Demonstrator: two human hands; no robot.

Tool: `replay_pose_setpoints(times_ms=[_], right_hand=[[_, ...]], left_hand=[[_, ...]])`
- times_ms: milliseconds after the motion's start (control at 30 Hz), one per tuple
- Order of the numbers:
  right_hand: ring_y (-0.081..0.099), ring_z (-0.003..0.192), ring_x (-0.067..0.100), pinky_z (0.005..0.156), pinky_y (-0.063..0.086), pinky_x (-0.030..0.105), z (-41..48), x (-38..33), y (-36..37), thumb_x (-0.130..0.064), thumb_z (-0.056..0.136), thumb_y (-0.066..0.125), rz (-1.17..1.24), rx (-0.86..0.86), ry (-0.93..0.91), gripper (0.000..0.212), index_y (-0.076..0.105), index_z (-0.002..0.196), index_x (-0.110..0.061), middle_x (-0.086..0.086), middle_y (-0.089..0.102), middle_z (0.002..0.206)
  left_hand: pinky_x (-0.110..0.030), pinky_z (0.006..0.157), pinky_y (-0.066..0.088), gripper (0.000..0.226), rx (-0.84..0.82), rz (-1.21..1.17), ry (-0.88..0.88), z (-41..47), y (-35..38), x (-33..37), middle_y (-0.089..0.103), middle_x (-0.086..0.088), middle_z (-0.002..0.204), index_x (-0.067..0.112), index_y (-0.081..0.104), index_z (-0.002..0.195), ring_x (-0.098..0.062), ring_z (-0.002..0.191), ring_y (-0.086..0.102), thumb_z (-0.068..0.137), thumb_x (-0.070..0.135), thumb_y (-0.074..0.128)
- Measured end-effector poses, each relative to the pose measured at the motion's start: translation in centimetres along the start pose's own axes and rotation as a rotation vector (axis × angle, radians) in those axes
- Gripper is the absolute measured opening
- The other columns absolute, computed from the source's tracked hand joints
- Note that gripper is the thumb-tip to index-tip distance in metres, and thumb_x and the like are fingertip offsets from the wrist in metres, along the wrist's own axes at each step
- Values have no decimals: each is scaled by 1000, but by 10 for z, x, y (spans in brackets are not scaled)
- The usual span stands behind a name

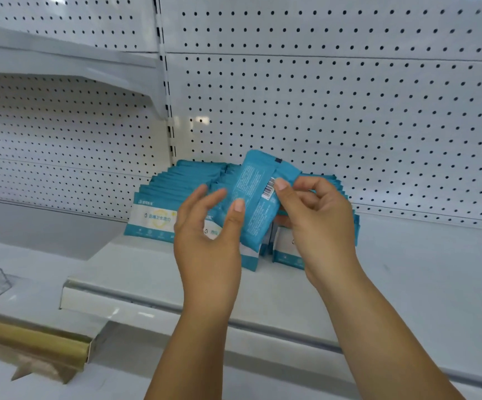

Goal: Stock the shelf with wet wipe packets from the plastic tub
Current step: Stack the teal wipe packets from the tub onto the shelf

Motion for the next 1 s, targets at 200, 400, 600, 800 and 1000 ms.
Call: replay_pose_setpoints(times_ms=[200, 400, 600, 800, 1000], right_hand=[[75, 91, 16, 82, 61, 29, -8, -11, -2, -24, 94, 65, 78, -202, -6, 16, 70, 100, -10, 4, 78, 93], [73, 93, 14, 86, 58, 29, -5, -14, -11, -22, 95, 66, 1, -192, -34, 12, 70, 103, -14, 0, 78, 96], [70, 94, 5, 91, 57, 33, 2, 0, -19, -37, 84, 77, -174, -151, 65, 28, 69, 107, -24, -9, 74, 99], [74, 90, 17, 90, 58, 41, -1, 3, -17, -30, 89, 74, -161, -246, 91, 19, 72, 104, -18, 1, 77, 95], [75, 90, 21, 80, 60, 32, -2, 3, -15, -17, 93, 69, 26, -205, 143, 15, 66, 107, -11, 5, 78, 95]], left_hand=[[-25, 95, 52, 33, -182, -165, -103, -13, 15, 13, 75, 14, 107, 24, 75, 116, 1, 105, 66, 97, 44, 58], [-38, 90, 57, 33, -116, -346, -233, -13, 18, 14, 77, 0, 108, 18, 74, 115, -18, 106, 72, 102, 38, 51], [-30, 81, 57, 28, -86, -498, -332, -10, 18, 17, 78, 4, 105, 17, 71, 114, -8, 96, 74, 104, 32, 49], [-33, 83, 56, 25, -135, -405, -354, -10, 16, 12, 79, 2, 101, 19, 74, 108, -10, 92, 74, 103, 31, 53], [-35, 83, 61, 37, -169, -298, -277, -4, 6, 8, 77, -4, 108, 11, 64, 122, -20, 99, 75, 87, 20, 74]])
Point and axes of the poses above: each hand's wrist, its own z-axis towards the middle knuckle, its own y-axis out of the palm, x = y × z, the point moved 1 cm from there along z, towards the middle knuckle
